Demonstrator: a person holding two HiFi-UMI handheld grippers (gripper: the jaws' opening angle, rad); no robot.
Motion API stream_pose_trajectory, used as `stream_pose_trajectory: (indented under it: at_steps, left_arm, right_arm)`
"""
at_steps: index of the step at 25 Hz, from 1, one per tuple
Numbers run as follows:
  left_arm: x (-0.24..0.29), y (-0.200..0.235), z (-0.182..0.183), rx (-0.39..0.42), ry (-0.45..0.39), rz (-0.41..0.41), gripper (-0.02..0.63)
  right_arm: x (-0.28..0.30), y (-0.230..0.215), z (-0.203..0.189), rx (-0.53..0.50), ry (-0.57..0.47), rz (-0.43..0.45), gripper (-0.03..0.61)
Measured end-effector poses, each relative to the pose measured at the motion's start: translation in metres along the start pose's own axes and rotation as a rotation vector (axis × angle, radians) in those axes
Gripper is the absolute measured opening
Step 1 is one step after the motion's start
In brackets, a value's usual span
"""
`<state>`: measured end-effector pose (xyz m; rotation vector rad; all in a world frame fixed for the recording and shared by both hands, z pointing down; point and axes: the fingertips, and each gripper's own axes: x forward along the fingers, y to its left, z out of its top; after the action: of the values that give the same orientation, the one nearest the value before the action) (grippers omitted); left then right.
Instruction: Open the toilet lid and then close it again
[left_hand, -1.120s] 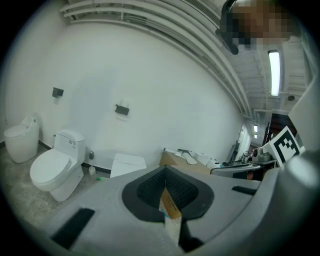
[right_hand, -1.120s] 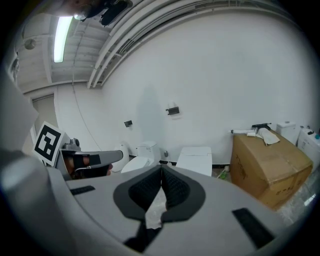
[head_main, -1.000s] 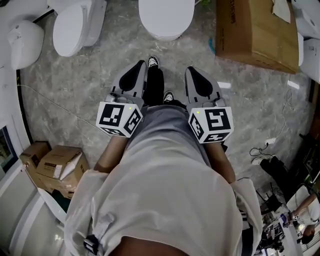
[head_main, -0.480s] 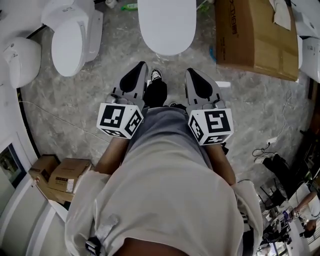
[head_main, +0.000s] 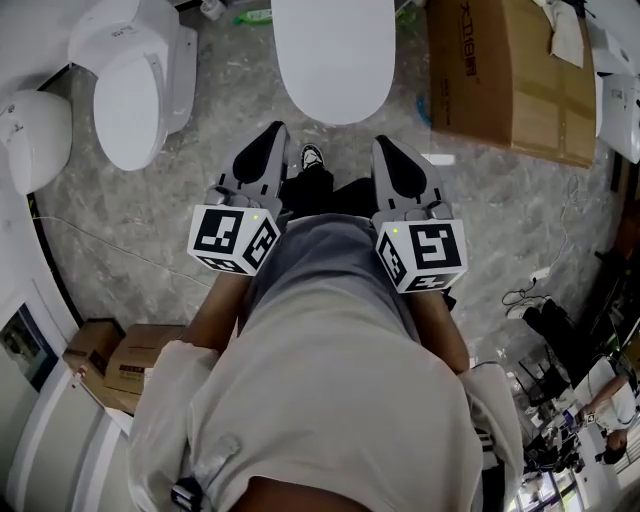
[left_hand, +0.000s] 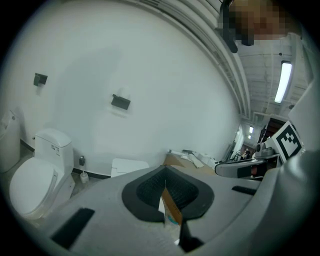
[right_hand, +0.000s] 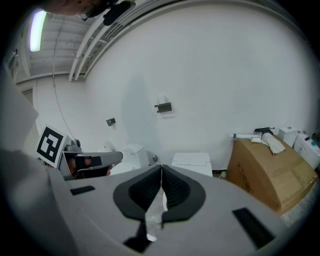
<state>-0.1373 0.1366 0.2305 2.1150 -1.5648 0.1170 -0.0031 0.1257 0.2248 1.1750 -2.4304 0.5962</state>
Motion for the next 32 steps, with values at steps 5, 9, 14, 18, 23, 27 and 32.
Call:
stream_pose_trajectory:
  at_steps: [5, 9, 14, 18, 23, 27, 32]
  left_arm:
    - [0.016, 0.018, -0.013, -0.036, 0.040, 0.019, 0.009]
    - [0.039, 0.028, -0.019, -0.071, 0.057, 0.035, 0.009]
    - [0.055, 0.035, -0.033, -0.100, 0.089, 0.048, 0.009]
    - [0.063, 0.041, -0.047, -0.131, 0.108, 0.068, 0.009]
    - [0.071, 0.055, -0.074, -0.163, 0.136, 0.100, 0.009]
    - [0.078, 0.067, -0.103, -0.193, 0.179, 0.137, 0.009]
    - [0.098, 0.091, -0.135, -0.227, 0.185, 0.171, 0.009]
  right_arm:
    - [0.014, -0.010, -0.006, 0.004, 0.031, -0.004, 0.011]
    - [0.030, -0.018, -0.010, 0.001, 0.058, 0.005, 0.011]
    - [0.047, -0.026, -0.021, 0.010, 0.103, 0.034, 0.011]
    - [0.059, -0.036, -0.023, 0.003, 0.115, 0.044, 0.011]
    - [0.077, -0.047, -0.034, 0.004, 0.128, 0.038, 0.011]
    - [0.089, -0.056, -0.056, 0.029, 0.173, 0.045, 0.011]
    - [0.113, -0.068, -0.080, 0.016, 0.181, 0.054, 0.011]
